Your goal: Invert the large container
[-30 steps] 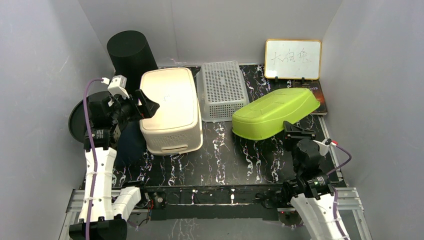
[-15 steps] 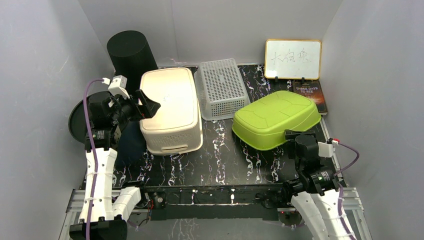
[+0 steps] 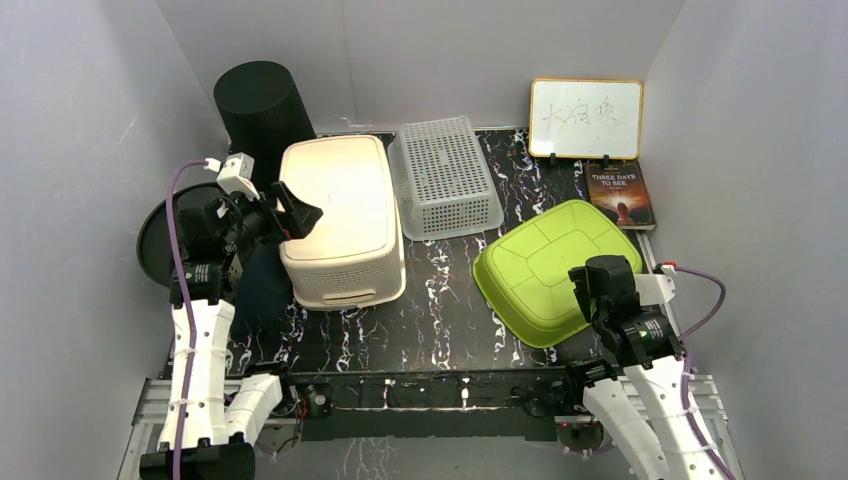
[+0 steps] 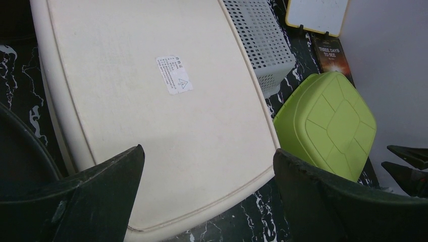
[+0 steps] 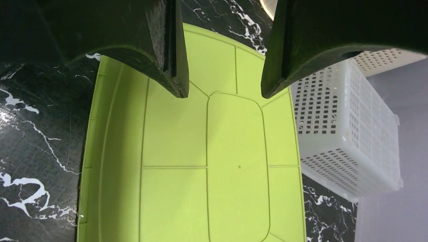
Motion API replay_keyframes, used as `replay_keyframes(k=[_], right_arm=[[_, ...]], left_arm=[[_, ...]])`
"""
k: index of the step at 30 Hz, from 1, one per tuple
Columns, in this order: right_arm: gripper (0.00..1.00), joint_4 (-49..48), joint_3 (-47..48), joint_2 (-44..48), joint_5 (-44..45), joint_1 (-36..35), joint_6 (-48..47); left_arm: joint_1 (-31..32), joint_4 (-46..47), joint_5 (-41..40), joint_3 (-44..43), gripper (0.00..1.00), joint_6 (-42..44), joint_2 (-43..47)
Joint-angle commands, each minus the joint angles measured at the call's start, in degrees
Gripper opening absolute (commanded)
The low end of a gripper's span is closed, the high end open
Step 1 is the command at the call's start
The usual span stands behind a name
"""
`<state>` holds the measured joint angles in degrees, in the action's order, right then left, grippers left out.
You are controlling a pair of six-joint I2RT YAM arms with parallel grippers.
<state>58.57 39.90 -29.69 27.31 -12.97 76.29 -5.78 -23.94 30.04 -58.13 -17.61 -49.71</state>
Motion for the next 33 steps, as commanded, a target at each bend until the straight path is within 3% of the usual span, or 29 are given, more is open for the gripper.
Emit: replay_keyframes(k=[1,5,9,14,19,25,33], right_arm=[[0.53,-3.0,3.4,-2.3,1.6,0.1,-6.8],[0.56,-11.6,5.2,-7.7,0.8,0.1,-17.6],[0.67,-21.5,10.4,-16.1,-0.7,0.1,-27.8],[0.97,-32.3,17.7,-29.0,-2.6,-0.6,-39.2],[0.98,-36.5,26.9,-42.8,-3.3,-5.4,-50.0],[0.98,-35.6,38.7,-57.3,-0.5,-17.0,-64.4],[0.98,-35.8,43.3,-63.3,2.0,-23.0,-65.1]], left_arm=[[0.2,-1.0,1.7,0.5,0.98,-0.3,1.0],[0.2,-2.2,0.8,0.7,0.99,0.4,0.1],[0.1,-3.2,-0.1,-0.7,0.98,0.4,-1.7],[0.2,-3.7,-1.1,-2.7,0.98,-0.3,-3.7],[0.1,-5.0,-3.0,-4.5,0.98,-0.7,-5.8],[0.3,-8.5,-6.5,-7.9,0.98,-0.3,-8.4],[0.4,-9.3,-7.8,-8.2,0.98,-0.1,-8.8]])
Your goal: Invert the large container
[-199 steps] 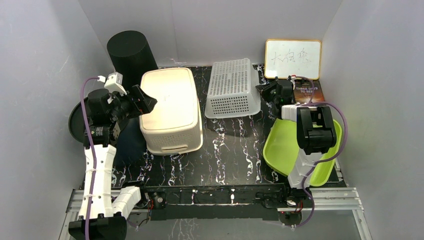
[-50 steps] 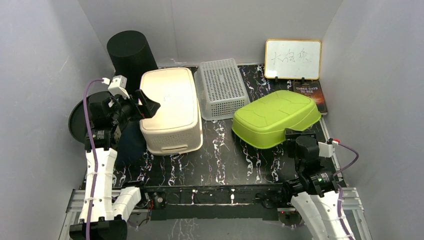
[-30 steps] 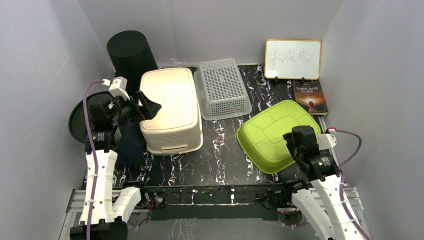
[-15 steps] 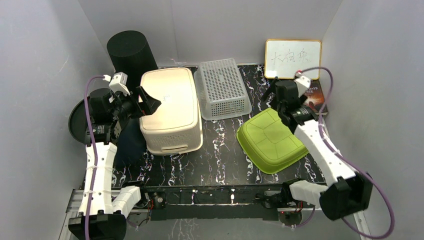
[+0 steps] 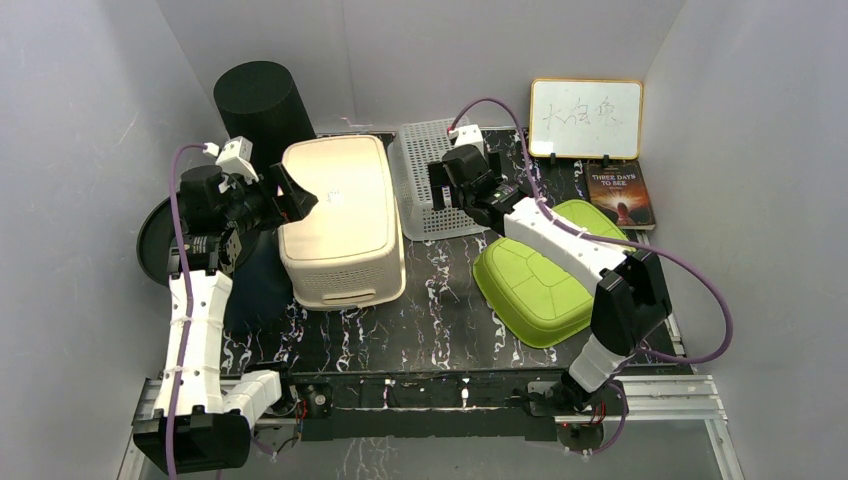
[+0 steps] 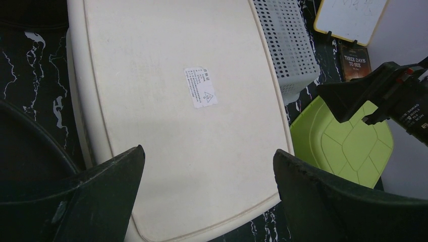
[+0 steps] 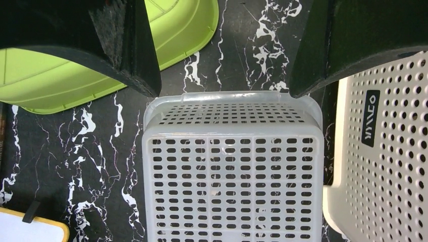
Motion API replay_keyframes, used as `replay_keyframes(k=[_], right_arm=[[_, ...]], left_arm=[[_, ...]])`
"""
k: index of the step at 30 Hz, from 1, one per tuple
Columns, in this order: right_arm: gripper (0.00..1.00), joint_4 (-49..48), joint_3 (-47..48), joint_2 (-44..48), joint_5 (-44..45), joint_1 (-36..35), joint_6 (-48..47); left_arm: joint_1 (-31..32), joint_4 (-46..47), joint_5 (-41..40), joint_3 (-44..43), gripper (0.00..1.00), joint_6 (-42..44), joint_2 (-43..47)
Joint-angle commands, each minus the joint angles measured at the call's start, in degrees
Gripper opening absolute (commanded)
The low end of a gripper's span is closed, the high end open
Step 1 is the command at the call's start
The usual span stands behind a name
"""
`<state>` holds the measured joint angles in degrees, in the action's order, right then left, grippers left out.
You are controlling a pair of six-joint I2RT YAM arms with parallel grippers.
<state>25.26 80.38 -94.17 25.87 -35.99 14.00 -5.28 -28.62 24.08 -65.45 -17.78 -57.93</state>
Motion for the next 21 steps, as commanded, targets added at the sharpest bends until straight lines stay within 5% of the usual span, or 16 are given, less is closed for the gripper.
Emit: replay_keyframes(k=[1,21], right_arm=[[0.98,-3.1,2.2,1.8,3.4,-0.1,-2.8],[0.98,-13.1,-8.5,12.8,0.8,-0.1,-6.4]], left_arm=[[0.0,-4.4,-1.7,-0.8,0.98,0.0,-0.7],[1.5,-3.6,-1.2,-2.1,0.98,1.0,-2.3]])
